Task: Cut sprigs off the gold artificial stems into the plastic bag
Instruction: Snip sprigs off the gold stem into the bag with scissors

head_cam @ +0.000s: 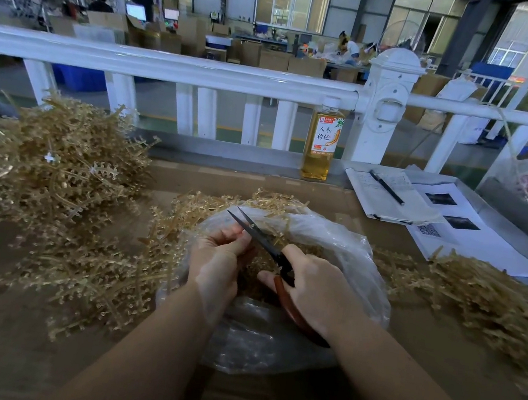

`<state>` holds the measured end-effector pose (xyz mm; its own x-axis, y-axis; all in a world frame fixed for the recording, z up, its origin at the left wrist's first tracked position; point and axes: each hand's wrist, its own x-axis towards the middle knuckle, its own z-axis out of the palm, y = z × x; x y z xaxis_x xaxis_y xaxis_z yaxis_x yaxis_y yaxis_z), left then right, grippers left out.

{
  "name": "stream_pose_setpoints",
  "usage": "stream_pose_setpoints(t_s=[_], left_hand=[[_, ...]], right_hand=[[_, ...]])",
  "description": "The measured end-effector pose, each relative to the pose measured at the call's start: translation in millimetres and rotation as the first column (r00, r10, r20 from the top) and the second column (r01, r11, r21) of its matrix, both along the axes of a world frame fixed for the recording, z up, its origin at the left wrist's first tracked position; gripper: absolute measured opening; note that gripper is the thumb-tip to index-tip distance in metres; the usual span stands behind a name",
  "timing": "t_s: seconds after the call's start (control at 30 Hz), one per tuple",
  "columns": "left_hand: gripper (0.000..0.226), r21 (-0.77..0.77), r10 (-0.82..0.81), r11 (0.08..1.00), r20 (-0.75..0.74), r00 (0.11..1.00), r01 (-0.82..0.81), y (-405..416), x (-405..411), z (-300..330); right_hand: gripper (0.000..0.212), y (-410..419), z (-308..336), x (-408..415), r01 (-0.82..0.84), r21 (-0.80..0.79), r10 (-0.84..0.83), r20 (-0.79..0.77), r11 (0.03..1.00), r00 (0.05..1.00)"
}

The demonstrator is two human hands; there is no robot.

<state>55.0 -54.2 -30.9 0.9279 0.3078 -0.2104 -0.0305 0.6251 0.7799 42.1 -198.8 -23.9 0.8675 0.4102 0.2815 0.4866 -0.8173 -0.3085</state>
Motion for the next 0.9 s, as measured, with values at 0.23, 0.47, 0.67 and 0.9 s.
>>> stream_pose_setpoints(t_s=[0.23, 0.47, 0.67, 0.9], left_hand=[[0.015, -0.016, -0.042, 0.999, -0.018, 0.999, 0.042, 1.7, 0.4, 0.5], [0.018, -0.039, -0.058, 0.998, -0.007, 0.998, 0.057, 3.0, -0.2, -0.1], [0.022, -0.016, -0.077, 0.997, 0.008, 0.997, 0.077, 4.3, -0.6, -2.4], [0.019, -0.002, -0.074, 0.997, -0.003, 0.997, 0.074, 4.5, 0.8, -3.5]], right_hand=[[0.044, 1.4, 1.7, 0.5, 0.002, -0.002, -0.002, -0.007, 1.0, 1.0], [0.041, 2.3, 2.8, -1.7, 0.006, 0.051, -0.004, -0.033, 0.999, 0.999], [0.034, 3.6, 2.3, -0.9, 0.005, 0.039, -0.005, 0.003, 0.999, 1.0], [0.043, 4.2, 1.2, 1.2, 0.008, 0.016, -0.009, 0.021, 1.0, 1.0]])
